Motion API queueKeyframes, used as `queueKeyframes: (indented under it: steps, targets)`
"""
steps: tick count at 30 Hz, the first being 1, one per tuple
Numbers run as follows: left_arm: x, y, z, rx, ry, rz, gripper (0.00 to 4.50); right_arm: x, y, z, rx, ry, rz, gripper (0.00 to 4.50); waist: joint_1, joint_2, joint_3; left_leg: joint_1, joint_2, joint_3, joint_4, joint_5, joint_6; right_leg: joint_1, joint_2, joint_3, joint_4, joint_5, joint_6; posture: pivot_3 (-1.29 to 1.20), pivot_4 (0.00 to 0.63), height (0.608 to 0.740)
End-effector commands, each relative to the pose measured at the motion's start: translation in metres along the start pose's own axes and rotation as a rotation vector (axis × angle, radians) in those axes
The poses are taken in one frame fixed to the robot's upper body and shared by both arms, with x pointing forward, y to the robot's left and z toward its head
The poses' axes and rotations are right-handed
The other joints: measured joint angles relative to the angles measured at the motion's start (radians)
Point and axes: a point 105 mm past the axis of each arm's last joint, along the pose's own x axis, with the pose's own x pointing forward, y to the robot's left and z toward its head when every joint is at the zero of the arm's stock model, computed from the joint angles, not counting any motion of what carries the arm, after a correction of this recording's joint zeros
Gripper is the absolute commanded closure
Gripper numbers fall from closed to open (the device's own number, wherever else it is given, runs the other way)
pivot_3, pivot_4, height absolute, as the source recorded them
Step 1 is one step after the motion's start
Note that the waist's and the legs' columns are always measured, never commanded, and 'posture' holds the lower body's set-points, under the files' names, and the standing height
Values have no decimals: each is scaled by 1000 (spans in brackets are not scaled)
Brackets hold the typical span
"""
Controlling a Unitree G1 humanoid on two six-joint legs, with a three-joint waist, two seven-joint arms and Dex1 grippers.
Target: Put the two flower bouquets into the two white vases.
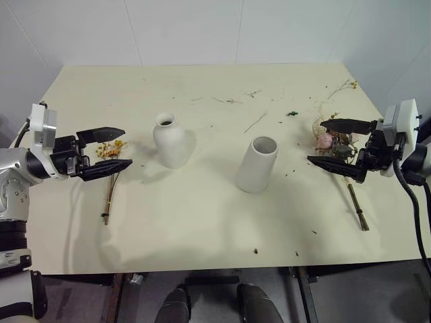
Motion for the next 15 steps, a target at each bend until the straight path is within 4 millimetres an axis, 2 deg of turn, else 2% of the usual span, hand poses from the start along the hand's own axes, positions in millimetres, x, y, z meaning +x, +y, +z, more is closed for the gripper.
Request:
queueKeyframes:
  steps: [1, 4, 7, 10, 13, 15]
  targets:
    - [-9, -3, 6, 34, 29, 14, 60, 3, 0, 15, -44, -62, 13, 0, -2, 0, 0, 0, 0, 0, 0, 0, 0, 0, 0, 0, 0, 0, 0, 0, 150, 740]
    - [-17, 3, -2, 17, 82, 96, 60, 11, 2, 21, -47, -92, 45, 0, -7, 0, 0, 1, 0, 1, 0, 0, 0, 0, 0, 1, 1, 0, 0, 0, 150, 740]
    - [-27, 5, -18, -60, 240, 154, 60, 18, 5, 20, -42, -98, 82, 0, -7, 0, 0, 2, 2, 1, 0, 0, 0, 0, 2, 1, 2, 0, -1, 0, 150, 740]
    - [-35, 17, -23, -90, 333, 308, 60, 22, 9, 20, -41, -112, 110, 0, -3, 0, 0, 2, 3, 1, 0, 0, 0, 0, 2, 1, 3, -1, -2, 0, 150, 740]
    - [-39, 19, -23, -119, 428, 402, 60, 24, 10, 20, -42, -124, 123, 0, -2, 0, 0, 2, 3, 1, 0, 0, 0, 0, 2, 1, 3, -1, -2, 0, 150, 740]
    - [-51, 23, -29, -213, 590, 577, 60, 28, 11, 22, -40, -138, 138, 0, -3, -2, 1, 1, 3, 1, 0, 0, 0, 0, 2, 0, 3, -1, -2, 0, 150, 740]
